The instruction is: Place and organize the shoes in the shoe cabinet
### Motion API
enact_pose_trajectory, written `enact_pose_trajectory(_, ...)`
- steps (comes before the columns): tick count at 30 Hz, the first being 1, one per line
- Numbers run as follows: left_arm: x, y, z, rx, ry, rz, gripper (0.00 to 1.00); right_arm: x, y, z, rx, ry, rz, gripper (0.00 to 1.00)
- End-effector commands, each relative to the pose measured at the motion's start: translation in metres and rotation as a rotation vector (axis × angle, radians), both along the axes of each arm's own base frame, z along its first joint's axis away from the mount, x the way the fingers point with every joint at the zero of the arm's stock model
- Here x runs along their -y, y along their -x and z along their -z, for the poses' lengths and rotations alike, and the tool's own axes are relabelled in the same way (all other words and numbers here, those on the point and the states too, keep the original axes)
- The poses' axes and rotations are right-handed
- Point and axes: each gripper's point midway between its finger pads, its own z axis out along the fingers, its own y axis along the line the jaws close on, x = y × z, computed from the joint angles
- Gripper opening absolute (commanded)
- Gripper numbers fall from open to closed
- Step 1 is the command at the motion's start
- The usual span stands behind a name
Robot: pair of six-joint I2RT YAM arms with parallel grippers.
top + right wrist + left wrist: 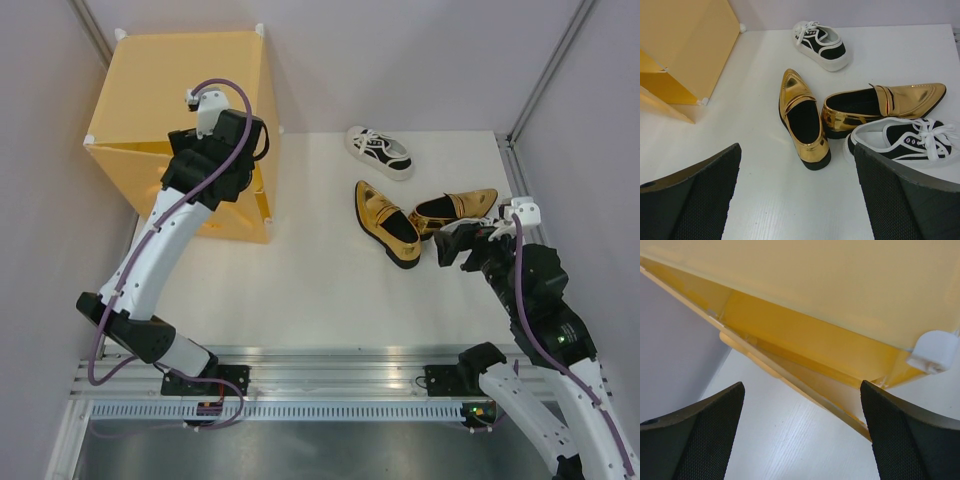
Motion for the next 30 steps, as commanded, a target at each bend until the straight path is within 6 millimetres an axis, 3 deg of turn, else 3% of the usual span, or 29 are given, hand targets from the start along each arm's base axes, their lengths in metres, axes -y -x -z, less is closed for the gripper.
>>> enact_pose_trajectory(1, -0.021, 0.023, -0.001, -0.041, -0.064, -0.061, 1.0, 0.006, 0.001, -0.006, 0.025, -0.023, 0.038, 0.98)
enact_pose_trajectory(7, -0.034, 0.047, 0.01, -0.1, -0.079, -0.084, 1.0, 0.006, 0.002, -0.004, 0.019, -0.028, 0.039, 0.98)
enact_pose_trajectory(19, -0.074, 0.098, -0.005, -0.08, -0.068, -0.157, 1.0, 0.002, 0.001, -0.004, 0.013, -0.036, 0.022, 0.98)
enact_pose_trajectory(25, -0.099, 0.12, 0.024, -0.171, -0.084, -0.223, 1.0, -0.005, 0.0, -0.007, 0.006, -0.04, -0.008, 0.98)
enact_pose_trajectory(30, -0.12, 0.137, 0.031, -0.2, -0.095, -0.283, 1.0, -0.011, -0.003, -0.01, 0.004, -0.051, -0.036, 0.98)
